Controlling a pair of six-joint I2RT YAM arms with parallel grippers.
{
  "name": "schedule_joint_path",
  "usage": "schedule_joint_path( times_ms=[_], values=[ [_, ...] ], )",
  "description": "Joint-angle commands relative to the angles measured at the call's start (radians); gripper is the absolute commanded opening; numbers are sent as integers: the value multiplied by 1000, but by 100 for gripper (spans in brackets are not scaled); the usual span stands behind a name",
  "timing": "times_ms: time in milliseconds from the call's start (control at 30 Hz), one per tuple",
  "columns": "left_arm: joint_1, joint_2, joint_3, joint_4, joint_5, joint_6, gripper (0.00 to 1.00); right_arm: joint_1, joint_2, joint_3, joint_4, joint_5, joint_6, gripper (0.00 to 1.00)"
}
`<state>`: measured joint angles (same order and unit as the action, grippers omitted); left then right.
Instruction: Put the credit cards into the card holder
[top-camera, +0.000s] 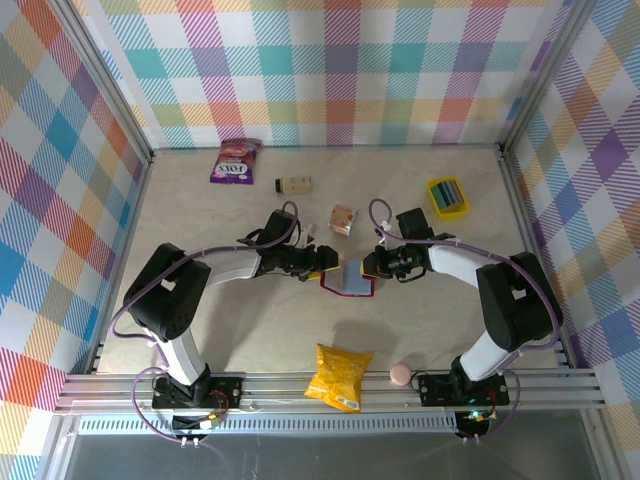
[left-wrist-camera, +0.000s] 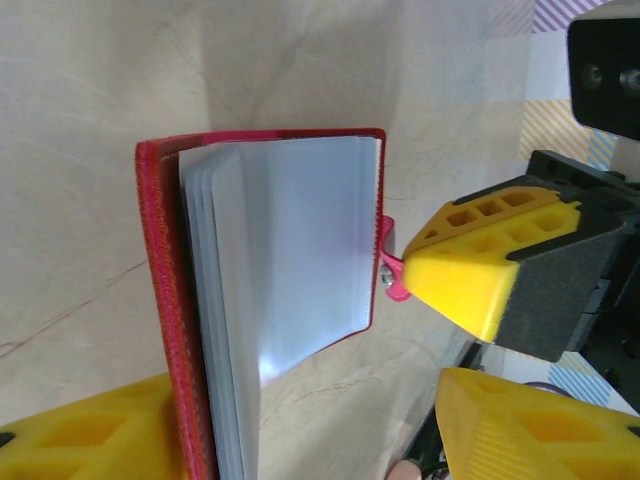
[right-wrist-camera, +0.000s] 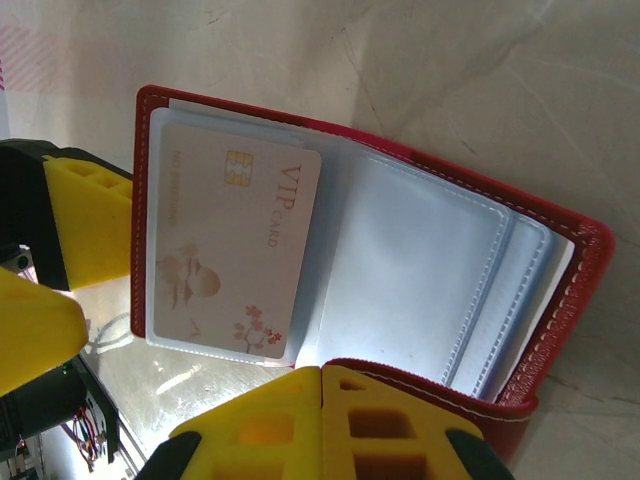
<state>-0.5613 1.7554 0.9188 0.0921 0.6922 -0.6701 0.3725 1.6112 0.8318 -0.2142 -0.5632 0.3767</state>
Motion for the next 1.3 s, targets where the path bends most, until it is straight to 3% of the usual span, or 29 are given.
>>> schedule_joint_path(
  times_ms=[0, 700, 1000, 1267],
  values=[
    [-25, 28, 5, 48, 41, -36, 63, -7, -4, -8, 25, -38, -4, 0],
    [-161, 90, 115, 61, -23, -72, 62, -41, -6, -46, 77, -76, 36, 0],
    [-163, 140, 137, 26, -70, -21, 62, -128, -48, -115, 92, -25, 106, 0],
    [-163, 167, 174, -16, -101, 8, 62, -138, -93, -119, 5, 60, 51, 0]
  ],
)
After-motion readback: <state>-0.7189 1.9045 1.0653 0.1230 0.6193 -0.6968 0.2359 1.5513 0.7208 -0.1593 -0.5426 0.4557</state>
